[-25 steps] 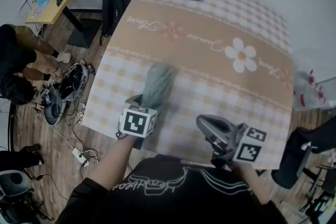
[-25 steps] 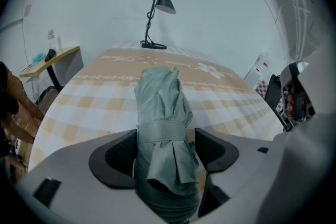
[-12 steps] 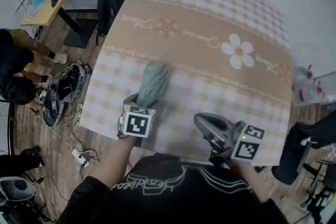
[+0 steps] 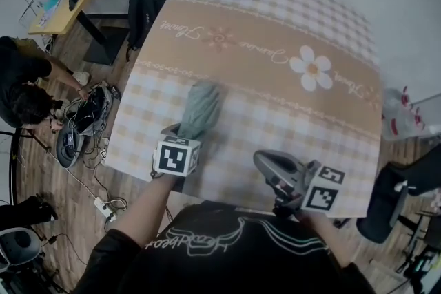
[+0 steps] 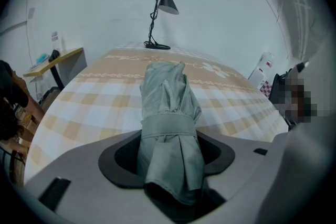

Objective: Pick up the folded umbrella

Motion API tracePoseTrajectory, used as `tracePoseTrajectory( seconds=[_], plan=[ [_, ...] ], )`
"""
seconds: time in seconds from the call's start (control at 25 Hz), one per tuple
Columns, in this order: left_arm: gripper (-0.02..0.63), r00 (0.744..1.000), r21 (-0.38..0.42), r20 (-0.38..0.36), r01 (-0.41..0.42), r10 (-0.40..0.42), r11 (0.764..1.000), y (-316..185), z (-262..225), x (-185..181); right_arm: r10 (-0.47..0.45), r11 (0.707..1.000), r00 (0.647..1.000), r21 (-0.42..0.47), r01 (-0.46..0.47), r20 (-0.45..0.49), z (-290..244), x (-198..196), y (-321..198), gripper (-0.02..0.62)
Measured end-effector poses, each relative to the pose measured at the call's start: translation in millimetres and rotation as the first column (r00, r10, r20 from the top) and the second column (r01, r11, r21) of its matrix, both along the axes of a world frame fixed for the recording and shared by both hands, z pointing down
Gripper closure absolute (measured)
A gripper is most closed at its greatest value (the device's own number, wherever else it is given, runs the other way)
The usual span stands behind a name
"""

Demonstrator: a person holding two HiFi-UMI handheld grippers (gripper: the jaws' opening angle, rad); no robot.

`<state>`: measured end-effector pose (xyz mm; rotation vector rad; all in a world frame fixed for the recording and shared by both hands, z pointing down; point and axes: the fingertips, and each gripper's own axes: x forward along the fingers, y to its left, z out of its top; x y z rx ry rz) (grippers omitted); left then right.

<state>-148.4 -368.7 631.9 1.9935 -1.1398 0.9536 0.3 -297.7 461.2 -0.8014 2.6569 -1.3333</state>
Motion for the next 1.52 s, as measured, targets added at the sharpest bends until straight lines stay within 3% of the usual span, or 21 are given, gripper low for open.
tracePoseTrajectory(
  seconds=[0.2,0.92,1.16,1.52],
  plan=[
    [0.348,0.994,-0.029,-0.098,0.035,-0.038,0.999,1.5,-7.0,2.0,0.016,1.0,1.0,0.003,-0.016,-0.005,-0.9,9.9,8.8,0.584],
    [0.348,0.968,0.024,-0.234,0.098,-0.09,0.995,69.6,-70.5,35.8,-0.042,0.998,0.999,0.04,0.042,0.004,-28.2,29.9,75.5,0.584],
    [0.348,0.945,0.063,-0.313,0.116,-0.091,0.991,100.1,-104.2,53.5,-0.066,0.996,0.998,0.06,0.065,0.001,-38.4,39.8,94.8,0.584],
    [0.348,0.887,0.111,-0.456,0.133,-0.069,0.985,148.5,-161.8,74.3,-0.088,0.991,0.996,0.103,0.088,-0.004,-53.9,50.9,121.0,0.584]
  ],
)
